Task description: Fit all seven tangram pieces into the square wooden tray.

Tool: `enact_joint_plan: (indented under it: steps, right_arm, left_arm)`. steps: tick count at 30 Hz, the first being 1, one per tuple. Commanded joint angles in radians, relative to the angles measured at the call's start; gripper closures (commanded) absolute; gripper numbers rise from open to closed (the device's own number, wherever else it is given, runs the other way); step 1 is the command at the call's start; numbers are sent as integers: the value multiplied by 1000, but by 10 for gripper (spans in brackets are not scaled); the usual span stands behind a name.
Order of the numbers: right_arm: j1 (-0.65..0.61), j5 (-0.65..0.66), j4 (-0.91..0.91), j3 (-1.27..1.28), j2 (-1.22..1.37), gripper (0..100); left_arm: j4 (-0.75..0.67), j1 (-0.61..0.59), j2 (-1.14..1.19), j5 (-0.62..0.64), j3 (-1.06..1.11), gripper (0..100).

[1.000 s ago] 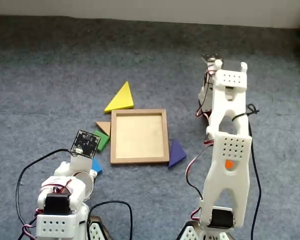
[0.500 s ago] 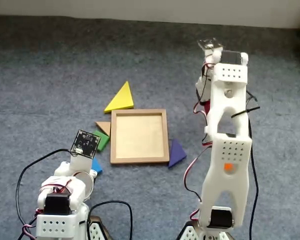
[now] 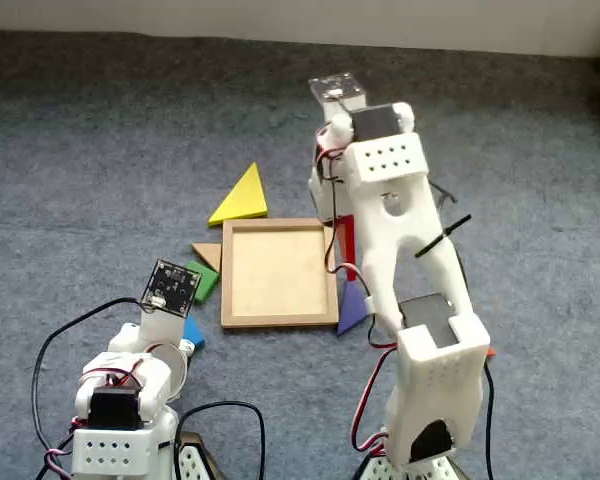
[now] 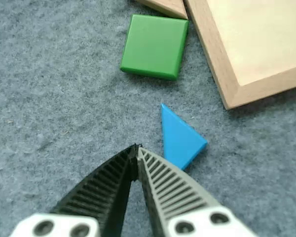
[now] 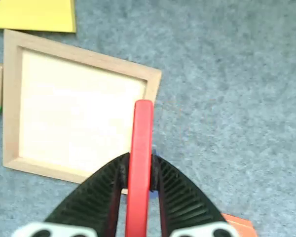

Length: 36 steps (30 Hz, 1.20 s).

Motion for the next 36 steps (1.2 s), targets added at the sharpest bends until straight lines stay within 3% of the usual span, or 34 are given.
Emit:
enact_joint_plan:
  steps: [1,10,18,25,36]
  right_arm:
    - [-84,-87,-74,24,-71,993]
    - [-275,-233,-303,180,-71,993]
    - [-340,-302,-515,354,-71,985]
    - [-331,-285,-515,371,-73,755]
    - [-200,-81,-352,364,-77,794]
  left_arm:
    - [5,-12,-8,9,21,993]
    - [5,-12,-8,9,21,993]
    - [5,-12,-8,9,21,993]
    - [5,-12,-8,9,21,993]
    - [5,-12,-8,9,21,993]
